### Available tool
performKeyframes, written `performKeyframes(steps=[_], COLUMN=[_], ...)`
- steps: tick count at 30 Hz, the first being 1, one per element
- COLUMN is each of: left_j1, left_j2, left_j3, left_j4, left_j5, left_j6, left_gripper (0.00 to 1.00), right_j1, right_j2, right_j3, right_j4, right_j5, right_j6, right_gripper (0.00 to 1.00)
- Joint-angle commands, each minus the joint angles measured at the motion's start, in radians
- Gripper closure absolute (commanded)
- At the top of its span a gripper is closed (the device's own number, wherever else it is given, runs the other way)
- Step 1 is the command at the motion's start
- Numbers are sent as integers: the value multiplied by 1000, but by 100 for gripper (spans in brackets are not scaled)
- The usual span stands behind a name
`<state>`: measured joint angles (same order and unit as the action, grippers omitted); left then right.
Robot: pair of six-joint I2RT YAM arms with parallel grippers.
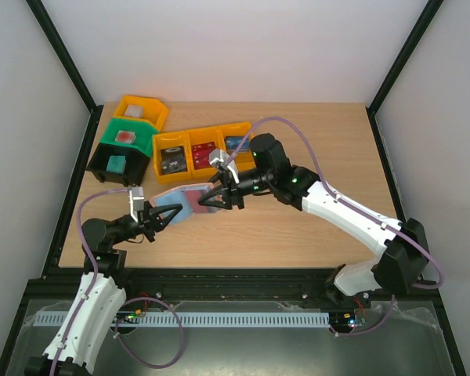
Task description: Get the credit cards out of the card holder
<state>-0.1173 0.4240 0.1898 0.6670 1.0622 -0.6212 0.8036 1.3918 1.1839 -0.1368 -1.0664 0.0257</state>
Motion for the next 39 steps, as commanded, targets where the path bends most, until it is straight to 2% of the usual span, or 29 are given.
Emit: performKeyframes(steps=[1, 7, 11, 19, 24, 32, 36, 39], left_j1=[4, 14, 23, 30, 31, 31, 31, 31], left_j2=[-10, -11, -14, -19, -19, -20, -21, -21], left_j3=[-13, -23, -21, -23, -22, -21, -22, -23], left_j4=[57, 45, 31, 27, 28, 26, 28, 29], left_j5=[-52, -88, -87, -87, -81, -78, -73, -72], left_j6=[-62, -87, -86, -83, -78, -69, -62, -59], left_gripper=[98, 98, 98, 98, 98, 98, 98, 98], right_j1=[-11, -30, -30, -48, -48, -49, -47, -40], right_j2=[18, -23, -37, -103, -109, -87, -66, -58], right_j3=[-10, -32, -39, -86, -88, -83, -90, -93], right_j4=[18, 15, 13, 74, 97, 127, 171, 198], right_j5=[10, 37, 51, 132, 151, 135, 141, 146], right_j6=[-3, -17, -28, 9, 37, 71, 112, 125], right_gripper=[59, 42, 41, 52, 67, 75, 84, 85])
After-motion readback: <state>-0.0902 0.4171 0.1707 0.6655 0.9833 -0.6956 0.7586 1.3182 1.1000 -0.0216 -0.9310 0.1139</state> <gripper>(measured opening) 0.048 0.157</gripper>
